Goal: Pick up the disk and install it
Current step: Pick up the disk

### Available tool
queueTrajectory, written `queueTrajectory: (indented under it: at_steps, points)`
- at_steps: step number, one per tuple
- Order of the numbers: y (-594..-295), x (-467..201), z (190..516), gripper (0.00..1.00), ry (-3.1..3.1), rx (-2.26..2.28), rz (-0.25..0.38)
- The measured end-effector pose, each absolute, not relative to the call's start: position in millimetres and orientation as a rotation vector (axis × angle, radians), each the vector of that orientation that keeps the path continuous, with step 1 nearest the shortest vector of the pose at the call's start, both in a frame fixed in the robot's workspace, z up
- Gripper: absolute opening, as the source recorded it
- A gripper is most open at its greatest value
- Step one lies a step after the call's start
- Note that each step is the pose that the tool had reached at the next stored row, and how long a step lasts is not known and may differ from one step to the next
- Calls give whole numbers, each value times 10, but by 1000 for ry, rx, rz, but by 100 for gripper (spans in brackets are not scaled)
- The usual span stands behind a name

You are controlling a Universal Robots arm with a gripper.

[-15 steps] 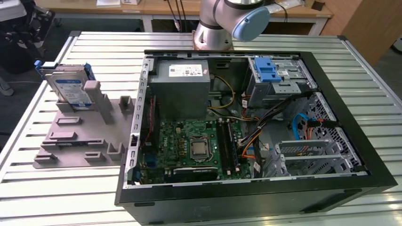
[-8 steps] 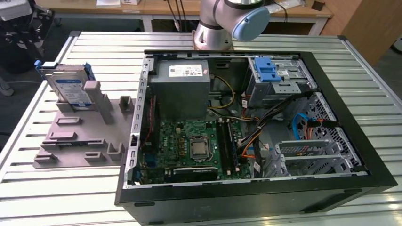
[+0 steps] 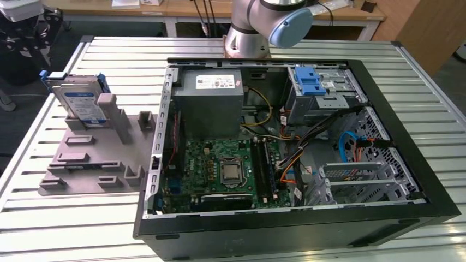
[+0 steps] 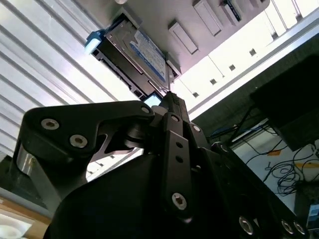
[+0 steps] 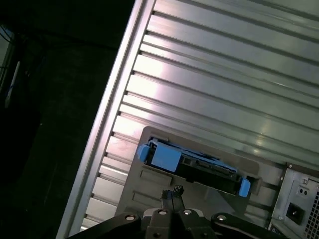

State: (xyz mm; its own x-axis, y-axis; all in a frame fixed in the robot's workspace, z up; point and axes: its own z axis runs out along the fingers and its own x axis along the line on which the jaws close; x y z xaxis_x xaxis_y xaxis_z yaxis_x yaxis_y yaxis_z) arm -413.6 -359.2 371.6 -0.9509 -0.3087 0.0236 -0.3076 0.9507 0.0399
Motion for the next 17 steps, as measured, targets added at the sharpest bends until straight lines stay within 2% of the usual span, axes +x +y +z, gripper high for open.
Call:
queueTrajectory:
  at_steps: [17]
  points:
    - [-3592,-4136,3710,11,-2999,830,-49]
